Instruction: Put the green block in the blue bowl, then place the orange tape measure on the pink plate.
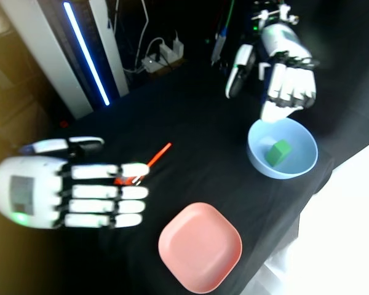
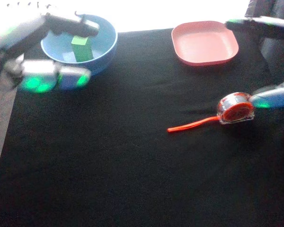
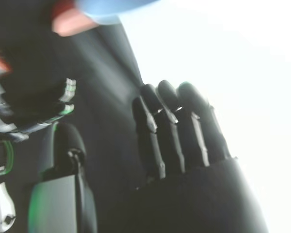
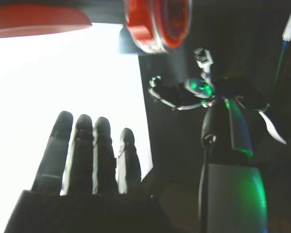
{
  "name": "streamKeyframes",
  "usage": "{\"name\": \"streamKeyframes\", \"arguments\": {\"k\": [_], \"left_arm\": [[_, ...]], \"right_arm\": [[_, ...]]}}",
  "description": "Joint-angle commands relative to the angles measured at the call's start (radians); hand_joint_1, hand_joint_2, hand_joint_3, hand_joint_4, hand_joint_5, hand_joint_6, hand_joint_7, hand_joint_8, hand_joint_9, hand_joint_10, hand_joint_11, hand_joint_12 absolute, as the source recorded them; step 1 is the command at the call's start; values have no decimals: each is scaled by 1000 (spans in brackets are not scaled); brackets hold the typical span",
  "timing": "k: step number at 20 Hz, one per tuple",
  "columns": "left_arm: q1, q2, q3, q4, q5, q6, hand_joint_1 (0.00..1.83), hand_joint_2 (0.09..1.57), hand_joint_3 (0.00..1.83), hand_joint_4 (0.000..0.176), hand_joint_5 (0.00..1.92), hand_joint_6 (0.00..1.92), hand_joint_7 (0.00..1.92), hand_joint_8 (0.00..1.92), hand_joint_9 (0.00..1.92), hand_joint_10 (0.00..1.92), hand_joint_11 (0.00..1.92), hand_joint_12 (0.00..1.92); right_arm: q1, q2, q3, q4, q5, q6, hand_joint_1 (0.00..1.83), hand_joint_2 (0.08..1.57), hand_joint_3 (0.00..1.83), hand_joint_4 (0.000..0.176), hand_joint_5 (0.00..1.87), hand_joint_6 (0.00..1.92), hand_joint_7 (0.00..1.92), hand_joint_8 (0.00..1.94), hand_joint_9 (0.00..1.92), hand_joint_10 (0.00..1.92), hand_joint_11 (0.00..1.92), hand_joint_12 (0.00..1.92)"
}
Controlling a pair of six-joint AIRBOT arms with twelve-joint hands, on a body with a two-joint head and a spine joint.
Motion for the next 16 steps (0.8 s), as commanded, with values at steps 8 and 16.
{"name": "streamKeyframes", "arguments": {"k": [8,16], "left_arm": [[319,74,-139,-231,-397,23,860,966,0,48,364,0,342,0,256,15,0,908],[353,66,-154,-250,-427,8,870,914,0,74,349,0,308,0,194,5,0,699]], "right_arm": [[34,-26,40,-161,-54,95,1034,856,0,176,257,4,269,3,296,11,0,942],[50,-66,74,-220,-131,98,1181,924,1,11,732,18,807,59,727,84,204,1232]]}}
